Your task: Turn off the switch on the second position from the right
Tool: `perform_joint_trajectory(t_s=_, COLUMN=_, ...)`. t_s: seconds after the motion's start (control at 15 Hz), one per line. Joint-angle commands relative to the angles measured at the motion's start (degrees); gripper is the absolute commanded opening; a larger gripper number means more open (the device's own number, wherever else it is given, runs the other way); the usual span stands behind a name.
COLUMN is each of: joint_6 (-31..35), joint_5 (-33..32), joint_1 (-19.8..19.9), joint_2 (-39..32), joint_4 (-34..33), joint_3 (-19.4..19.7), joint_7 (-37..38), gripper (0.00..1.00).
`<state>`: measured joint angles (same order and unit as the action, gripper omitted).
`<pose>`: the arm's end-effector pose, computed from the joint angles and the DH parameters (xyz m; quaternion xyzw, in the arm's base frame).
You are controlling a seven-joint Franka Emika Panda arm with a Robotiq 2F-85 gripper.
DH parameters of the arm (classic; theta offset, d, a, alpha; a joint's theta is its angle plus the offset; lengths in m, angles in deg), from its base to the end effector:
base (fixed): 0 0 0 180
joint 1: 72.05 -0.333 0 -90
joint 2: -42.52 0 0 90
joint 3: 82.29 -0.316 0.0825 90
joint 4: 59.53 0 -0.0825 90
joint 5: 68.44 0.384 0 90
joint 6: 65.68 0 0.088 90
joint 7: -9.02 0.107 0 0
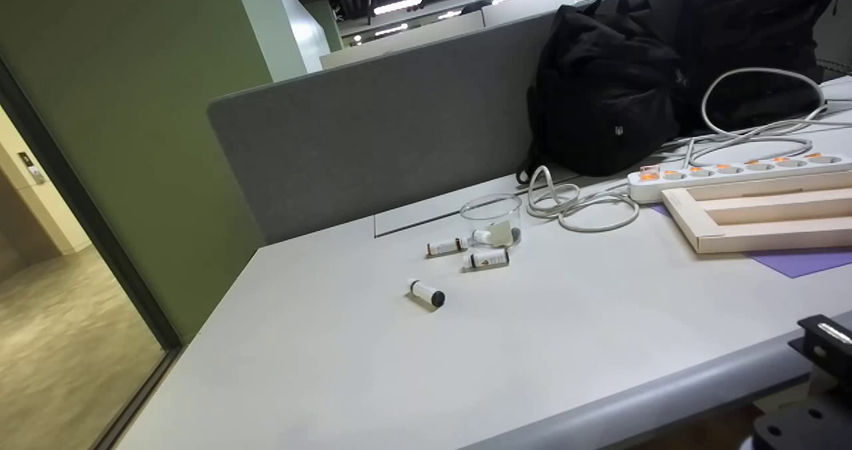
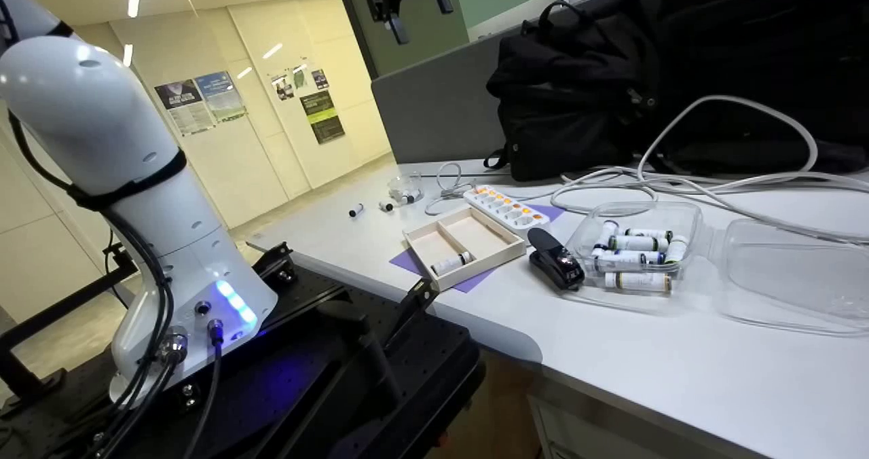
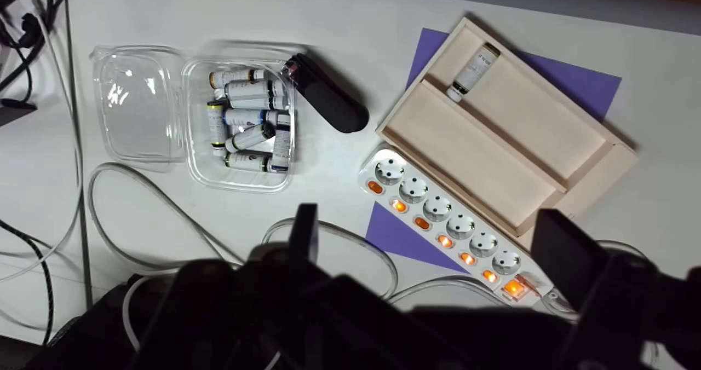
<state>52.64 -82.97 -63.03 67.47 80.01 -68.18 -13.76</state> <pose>0.3818 -0.1819 0.4631 0.9956 0.0636 0.0038 0.0682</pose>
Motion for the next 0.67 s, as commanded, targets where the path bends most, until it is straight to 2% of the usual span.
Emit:
perform_joint_trajectory(t_s=0.0, joint_6=-0.1, joint_5=0.1, joint_1=0.1, joint_2=0.0, joint_4=-0.1, joint_3=-0.1, joint_7=0.0, gripper=1.00)
perform_joint_trajectory(t_s=0.07, joint_6=-0.1, joint_5=0.1, joint_1=0.1, joint_2=0.0, joint_4=-0.1, joint_3=-0.1, joint_7=0.0, gripper=1.00)
perform_joint_trajectory(t_s=0.2, joint_6=3.9, joint_5=4.8, joint_1=0.0, joint_2=-3.5, joint_4=-1.9, joint_3=1.0, joint_7=4.2, gripper=1.00)
perform_joint_trajectory(t_s=0.6, joint_6=15.8, joint_5=19.0, joint_1=0.3, joint_2=-18.3, joint_4=-6.3, joint_3=2.2, joint_7=10.2, gripper=1.00)
